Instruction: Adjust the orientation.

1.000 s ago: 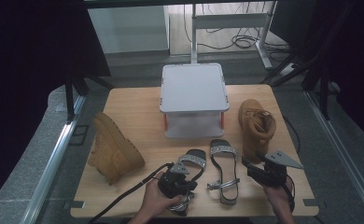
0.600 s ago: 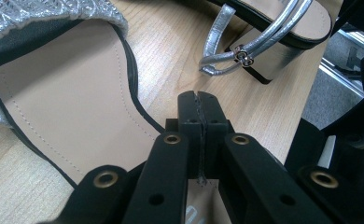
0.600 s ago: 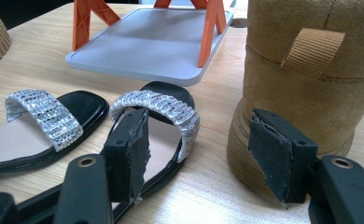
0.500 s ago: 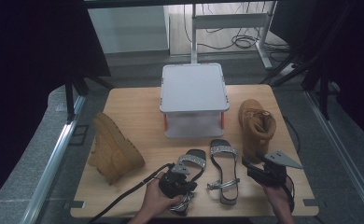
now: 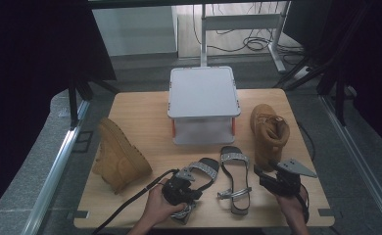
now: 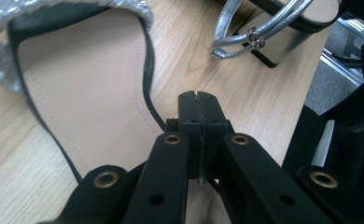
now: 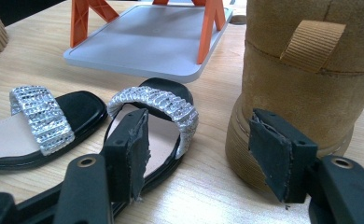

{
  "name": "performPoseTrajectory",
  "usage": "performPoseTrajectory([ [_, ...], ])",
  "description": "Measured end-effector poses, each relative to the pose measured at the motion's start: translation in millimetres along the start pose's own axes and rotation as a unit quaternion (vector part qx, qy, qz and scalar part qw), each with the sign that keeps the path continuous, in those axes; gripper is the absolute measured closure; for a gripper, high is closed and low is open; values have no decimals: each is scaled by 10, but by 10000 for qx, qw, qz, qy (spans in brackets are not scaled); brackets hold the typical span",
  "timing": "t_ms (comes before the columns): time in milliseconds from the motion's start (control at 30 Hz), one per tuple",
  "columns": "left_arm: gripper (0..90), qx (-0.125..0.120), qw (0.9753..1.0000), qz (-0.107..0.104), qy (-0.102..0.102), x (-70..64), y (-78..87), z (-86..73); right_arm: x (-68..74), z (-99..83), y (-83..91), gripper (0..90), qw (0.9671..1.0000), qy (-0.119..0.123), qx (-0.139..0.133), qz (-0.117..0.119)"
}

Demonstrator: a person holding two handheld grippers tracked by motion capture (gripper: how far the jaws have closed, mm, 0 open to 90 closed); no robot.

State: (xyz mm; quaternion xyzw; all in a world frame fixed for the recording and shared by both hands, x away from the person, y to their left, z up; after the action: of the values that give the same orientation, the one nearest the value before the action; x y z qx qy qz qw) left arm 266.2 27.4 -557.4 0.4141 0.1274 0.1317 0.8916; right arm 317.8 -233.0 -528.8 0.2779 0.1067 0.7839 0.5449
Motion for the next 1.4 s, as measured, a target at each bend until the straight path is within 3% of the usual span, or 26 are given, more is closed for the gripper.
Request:
performPoseTrajectory([
  [300, 898, 57, 9998, 139, 117, 114, 102, -106, -11, -26, -18, 387, 10000, 18, 45, -22],
  [533, 865, 3, 9999, 75, 105, 105, 114, -110, -14, -43, -36, 388, 10000, 28, 74, -23],
  [567, 806, -22, 9999, 99, 101, 99, 122, -102, -14, -44, -37, 387, 10000, 27, 77, -22],
  [600, 806, -35, 9998, 157, 76, 100, 138, -96, -14, -44, -37, 387, 10000, 27, 77, -22],
  [633, 716, -75, 9993, 378, 27, 121, 184, -79, -16, -43, -37, 388, 10000, 31, 73, -24],
  [667, 666, -75, 9993, 378, 27, 121, 184, -79, -16, -43, -37, 388, 10000, 31, 73, -24],
  [700, 666, -101, 9988, 478, 36, 137, 214, -68, -17, -43, -37, 388, 10000, 31, 72, -25],
  [767, 534, -154, 9975, 684, 81, 174, 272, -48, -15, -44, -37, 387, 10000, 30, 75, -26],
  [800, 534, -147, 9965, 812, 113, 196, 291, -43, -15, -44, -37, 387, 10000, 30, 75, -26],
  [933, 425, -20, 9946, 1021, 202, 260, 289, -53, -8, -47, -39, 387, 10000, 47, 76, -28],
  [1033, 369, 214, 9938, 1072, 206, 285, 225, -82, -10, -46, -40, 387, 10000, 60, 70, -33],
  [1133, 344, 366, 9936, 1045, 226, 294, 155, -93, -10, -47, -39, 387, 10000, 53, 75, -32],
  [1267, 300, 708, 9917, 1055, 202, 304, 63, -123, -11, -48, -40, 387, 9999, 59, 74, -36],
  [1400, 295, 893, 9897, 1094, 216, 322, -11, -152, -9, -52, -42, 385, 9999, 62, 83, -33],
])
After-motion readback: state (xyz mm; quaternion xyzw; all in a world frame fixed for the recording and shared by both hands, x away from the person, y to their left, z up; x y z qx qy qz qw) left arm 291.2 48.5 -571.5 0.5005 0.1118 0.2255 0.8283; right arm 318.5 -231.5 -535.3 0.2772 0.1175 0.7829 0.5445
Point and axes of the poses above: each handheld gripper's, and its own axes: y roughly backward along the jaws, z roughly out of its top, x roughly to its left, the point moved 8 cm from there along -y, roughly forward along the jaws, and after that the axes turned 15 degrees about -y, right-handed, at the moved point
